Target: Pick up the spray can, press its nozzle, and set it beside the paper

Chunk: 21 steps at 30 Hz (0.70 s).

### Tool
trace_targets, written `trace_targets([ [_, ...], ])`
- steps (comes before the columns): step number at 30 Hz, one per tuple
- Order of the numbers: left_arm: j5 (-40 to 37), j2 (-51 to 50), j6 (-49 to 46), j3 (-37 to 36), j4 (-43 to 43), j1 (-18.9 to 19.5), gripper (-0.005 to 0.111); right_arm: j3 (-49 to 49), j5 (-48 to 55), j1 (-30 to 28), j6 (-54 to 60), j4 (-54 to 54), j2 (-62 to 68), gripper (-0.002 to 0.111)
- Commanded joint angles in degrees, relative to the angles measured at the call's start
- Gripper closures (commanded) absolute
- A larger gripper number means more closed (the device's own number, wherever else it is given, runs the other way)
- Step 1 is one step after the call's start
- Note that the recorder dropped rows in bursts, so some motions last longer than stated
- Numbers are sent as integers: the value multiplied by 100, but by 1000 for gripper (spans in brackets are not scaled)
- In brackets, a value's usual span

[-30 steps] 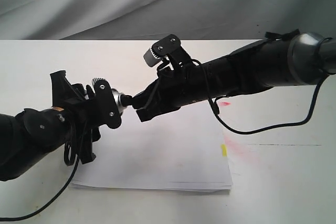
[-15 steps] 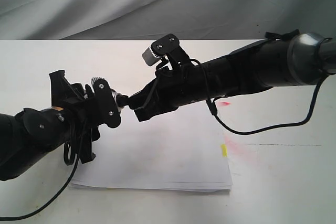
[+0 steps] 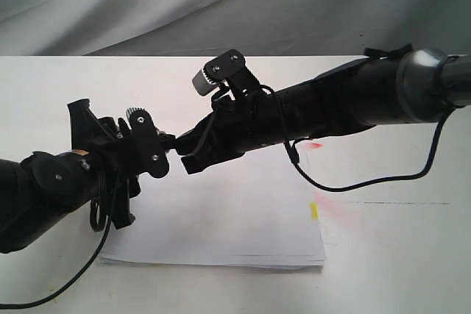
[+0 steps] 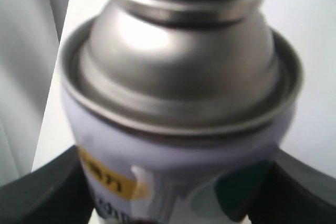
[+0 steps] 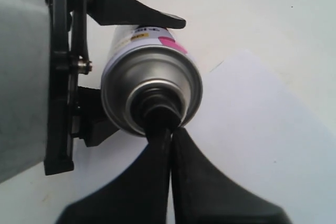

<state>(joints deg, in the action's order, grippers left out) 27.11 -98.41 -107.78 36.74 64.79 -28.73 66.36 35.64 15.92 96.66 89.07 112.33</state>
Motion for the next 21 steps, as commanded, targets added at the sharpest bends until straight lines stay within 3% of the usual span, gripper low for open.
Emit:
trace_targets([
  [1,-43,85,110,94,-354,-91,107,38,-191,74,83,7,54,108],
  [18,-148,85,134,94,-405,-91,107,38,-191,61,127,105,-16,108],
  [21,-134,85,159,94,-407,-91,107,38,-357,-10,-190,-525,-340,108],
])
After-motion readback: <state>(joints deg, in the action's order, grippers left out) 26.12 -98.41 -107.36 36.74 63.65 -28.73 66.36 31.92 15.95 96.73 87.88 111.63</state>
